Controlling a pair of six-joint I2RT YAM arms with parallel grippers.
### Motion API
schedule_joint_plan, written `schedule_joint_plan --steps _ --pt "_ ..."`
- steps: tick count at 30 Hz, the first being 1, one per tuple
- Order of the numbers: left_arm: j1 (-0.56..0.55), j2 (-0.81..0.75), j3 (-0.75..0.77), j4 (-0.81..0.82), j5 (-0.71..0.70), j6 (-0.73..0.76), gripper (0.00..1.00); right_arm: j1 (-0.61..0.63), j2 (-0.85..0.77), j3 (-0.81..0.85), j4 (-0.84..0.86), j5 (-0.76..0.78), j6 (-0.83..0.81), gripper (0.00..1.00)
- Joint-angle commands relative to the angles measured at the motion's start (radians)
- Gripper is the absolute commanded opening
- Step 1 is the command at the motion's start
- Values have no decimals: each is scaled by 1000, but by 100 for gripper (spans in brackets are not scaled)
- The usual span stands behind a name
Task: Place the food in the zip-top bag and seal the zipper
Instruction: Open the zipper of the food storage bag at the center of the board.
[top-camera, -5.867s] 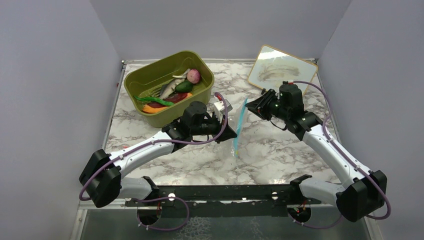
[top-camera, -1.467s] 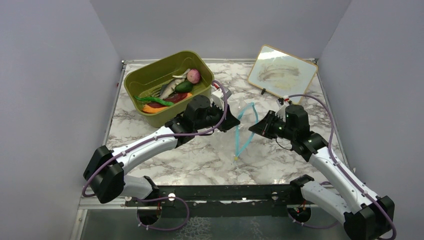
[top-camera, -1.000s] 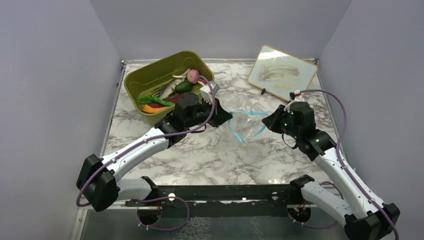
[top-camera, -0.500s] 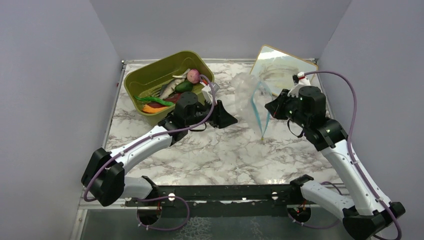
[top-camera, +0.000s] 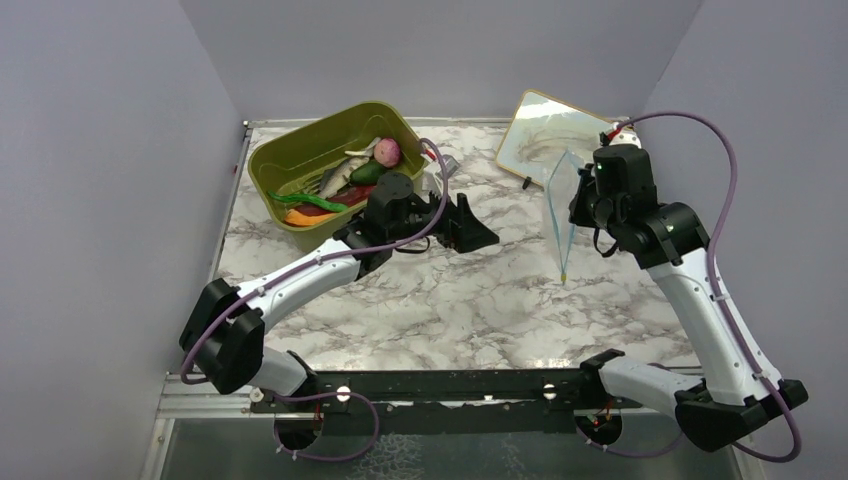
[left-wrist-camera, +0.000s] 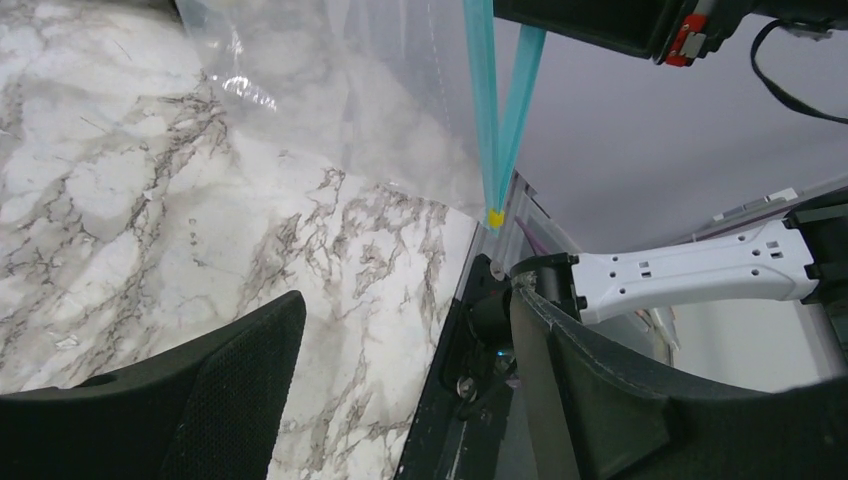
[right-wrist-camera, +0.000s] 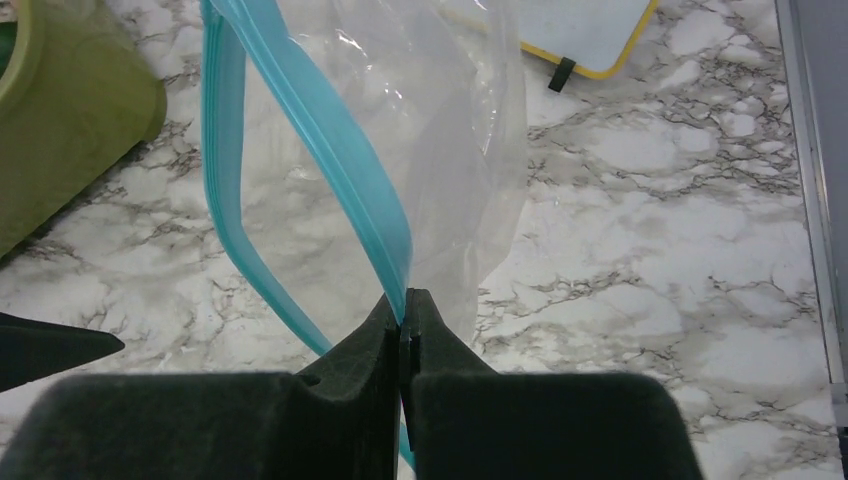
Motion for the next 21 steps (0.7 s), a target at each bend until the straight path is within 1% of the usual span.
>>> schedule_joint_plan --steps 1,5,9,12,15,18,21 --pt "-20 28 42 31 -20 -13 80 -3 12 29 -72 17 -8 1" --pt "-27 62 60 35 -47 -40 87 -4 18 -130 87 -189 39 1" --pt "-28 88 57 36 -77 -69 88 -4 27 -270 275 -377 109 1" --pt "-28 99 44 36 -108 -70 88 -3 15 -356 408 -453 164 1" --pt "-28 111 23 27 -157 -67 87 -3 10 -404 487 -498 204 1" --pt "-28 130 31 -35 -224 -53 87 -3 -3 -442 541 -534 234 1" --pt "-29 156 39 -69 -247 -40 86 -3 -18 -470 574 -551 258 1"
